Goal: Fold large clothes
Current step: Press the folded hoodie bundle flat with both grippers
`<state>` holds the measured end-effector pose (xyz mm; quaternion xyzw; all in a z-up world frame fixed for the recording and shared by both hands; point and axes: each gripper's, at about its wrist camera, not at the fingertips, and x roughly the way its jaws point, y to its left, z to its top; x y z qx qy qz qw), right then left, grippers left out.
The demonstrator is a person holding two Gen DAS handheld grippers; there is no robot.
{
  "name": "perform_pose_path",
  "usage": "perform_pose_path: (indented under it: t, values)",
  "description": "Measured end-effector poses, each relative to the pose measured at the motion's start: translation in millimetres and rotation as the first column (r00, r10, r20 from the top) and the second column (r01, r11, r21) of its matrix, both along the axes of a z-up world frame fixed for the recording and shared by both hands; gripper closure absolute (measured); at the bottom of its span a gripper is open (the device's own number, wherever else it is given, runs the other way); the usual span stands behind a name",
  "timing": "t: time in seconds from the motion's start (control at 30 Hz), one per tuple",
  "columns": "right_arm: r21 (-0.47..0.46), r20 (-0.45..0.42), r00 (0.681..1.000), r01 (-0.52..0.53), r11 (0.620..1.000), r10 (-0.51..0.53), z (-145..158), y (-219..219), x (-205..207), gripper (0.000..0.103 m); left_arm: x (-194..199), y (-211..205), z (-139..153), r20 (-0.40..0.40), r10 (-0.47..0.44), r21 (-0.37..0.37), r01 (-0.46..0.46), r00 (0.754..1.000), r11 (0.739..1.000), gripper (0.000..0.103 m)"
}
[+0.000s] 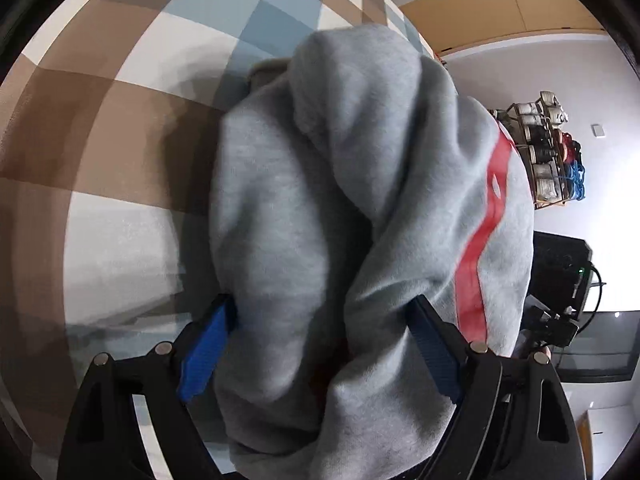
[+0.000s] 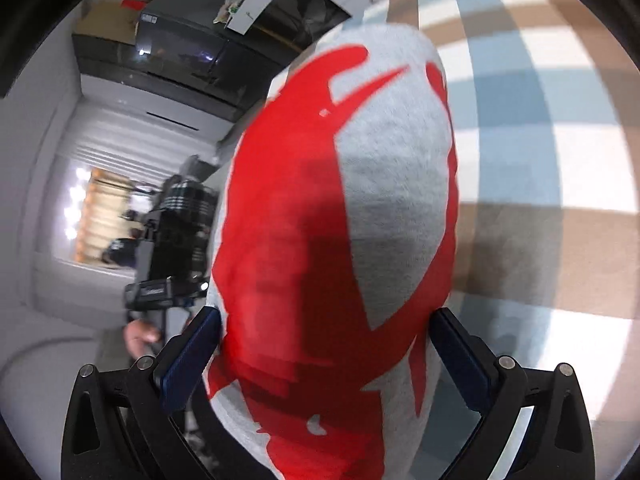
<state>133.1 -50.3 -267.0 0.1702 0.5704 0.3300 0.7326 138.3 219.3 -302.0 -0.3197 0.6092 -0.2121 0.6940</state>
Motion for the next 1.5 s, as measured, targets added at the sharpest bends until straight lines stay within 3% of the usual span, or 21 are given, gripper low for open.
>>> perform_pose_path:
  t: [0.2, 0.4, 0.47, 0.53, 0.6, 0.67, 0.77, 0.87, 0.93, 1.17, 1.5]
  values:
    - [-0.039, 0.048, 0.999, -0.016, 0.999, 0.018, 4.9, 5.7, -7.9, 0.0, 4.5, -1.4, 2.5, -0.031, -0.071, -0.03, 0.07, 0.997, 0.997, 0.018]
    - [-0.102, 0.207, 0.977, 0.068, 0.992, -0.046, 14.1, 15.5, -36.9, 0.0, 4.8, -9.7, 9.8, -0.02, -0.068, -0.017, 0.067, 0.998, 0.998, 0.018]
    - [-0.121, 0.275, 0.96, 0.09, 0.989, -0.054, 17.3, 18.6, -43.7, 0.0, 5.0, -13.2, 9.3, -0.019, -0.069, -0.019, 0.069, 0.997, 0.997, 0.018]
    - [-0.164, 0.388, 0.921, 0.117, 0.98, -0.045, 24.2, 23.8, -57.6, 0.0, 8.2, -13.1, 8.0, -0.03, -0.06, -0.031, 0.059, 0.998, 0.998, 0.018]
    - [-0.194, 0.448, 0.893, 0.136, 0.972, -0.036, 28.1, 28.6, -67.3, 0.0, 7.5, -9.3, 8.7, -0.031, -0.057, -0.029, 0.056, 0.998, 0.998, 0.018]
    - [-0.196, 0.459, 0.887, 0.16, 0.967, -0.054, 27.5, 31.3, -71.8, 0.0, 3.9, -1.9, 8.9, -0.021, -0.059, -0.022, 0.059, 0.998, 0.998, 0.018]
    - [-0.167, 0.394, 0.916, 0.148, 0.975, -0.072, 25.6, 28.3, -59.1, 0.0, 3.9, -0.1, 6.8, -0.027, -0.061, -0.027, 0.06, 0.998, 0.998, 0.018]
    - [-0.097, 0.24, 0.967, 0.113, 0.989, -0.087, 17.0, 17.2, -37.6, 0.0, 2.7, 2.9, -1.0, -0.052, -0.062, -0.06, 0.059, 0.997, 0.996, 0.018]
    - [-0.052, 0.177, 0.98, 0.104, 0.993, -0.093, 11.1, 12.2, -30.7, 0.0, 2.9, 4.5, -4.0, -0.061, -0.065, -0.083, 0.06, 0.996, 0.995, 0.015]
    - [0.028, 0.095, 0.992, 0.085, 0.996, -0.087, -1.0, 2.6, -19.2, 0.0, 9.2, -5.4, 1.6, -0.057, -0.095, -0.085, 0.09, 0.994, 0.992, 0.01]
    - [0.101, 0.005, 0.995, 0.095, 0.99, -0.096, -13.4, -11.1, -9.6, 0.0, 18.9, -6.9, -2.7, -0.072, -0.097, -0.181, 0.082, 0.993, 0.98, 0.01]
